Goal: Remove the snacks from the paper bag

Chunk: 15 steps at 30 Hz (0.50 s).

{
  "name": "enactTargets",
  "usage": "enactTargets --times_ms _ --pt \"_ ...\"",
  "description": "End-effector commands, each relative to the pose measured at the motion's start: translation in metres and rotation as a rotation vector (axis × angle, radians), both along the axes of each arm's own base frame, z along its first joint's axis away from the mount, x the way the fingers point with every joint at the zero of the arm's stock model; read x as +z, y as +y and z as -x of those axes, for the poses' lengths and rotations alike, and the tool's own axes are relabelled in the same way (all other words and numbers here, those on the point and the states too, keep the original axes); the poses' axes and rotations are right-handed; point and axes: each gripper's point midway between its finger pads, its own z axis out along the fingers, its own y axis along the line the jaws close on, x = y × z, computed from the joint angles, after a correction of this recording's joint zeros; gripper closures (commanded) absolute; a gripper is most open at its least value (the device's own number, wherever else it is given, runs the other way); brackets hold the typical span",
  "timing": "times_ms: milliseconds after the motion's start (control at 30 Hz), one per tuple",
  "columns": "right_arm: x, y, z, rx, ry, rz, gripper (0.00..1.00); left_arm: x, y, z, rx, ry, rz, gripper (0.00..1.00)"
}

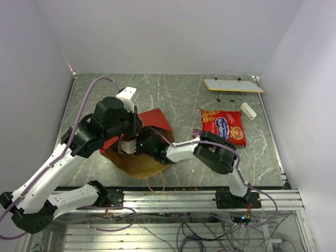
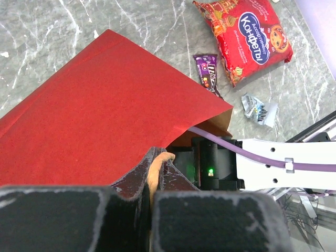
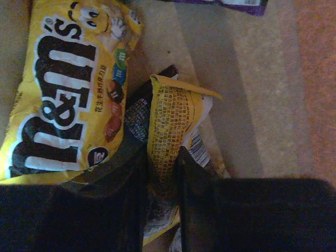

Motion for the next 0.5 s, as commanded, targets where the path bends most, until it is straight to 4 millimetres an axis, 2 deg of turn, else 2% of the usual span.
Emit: enactTargets --times_ms 0,100,333,367,400,467 --pt "0.008 0.002 -0.012 -0.034 -0.026 -0.02 0.82 0.017 0.003 0.001 -0.006 -0.043 0.011 0.93" --pt "0.016 0.003 -0.009 -0.027 -0.022 -0.041 0.91 0.017 0.007 0.0 0.01 -0.046 0.003 0.93" --pt "0.04 0.002 0.004 -0.001 -0.011 -0.085 1.0 0.015 0.009 -0.002 0.037 -0.036 0.001 0.93" --pt "0.037 0.001 0.008 0.01 0.002 -0.082 1.0 0.015 0.009 -0.002 0.042 -0.033 0.004 0.93" --pt "0.05 0.002 0.012 0.022 0.005 -0.11 1.0 0.014 0.01 -0.002 0.05 -0.029 0.007 0.93" --pt "0.06 0.002 0.021 0.044 0.034 -0.137 1.0 0.012 0.009 -0.003 0.067 -0.012 0.013 0.93"
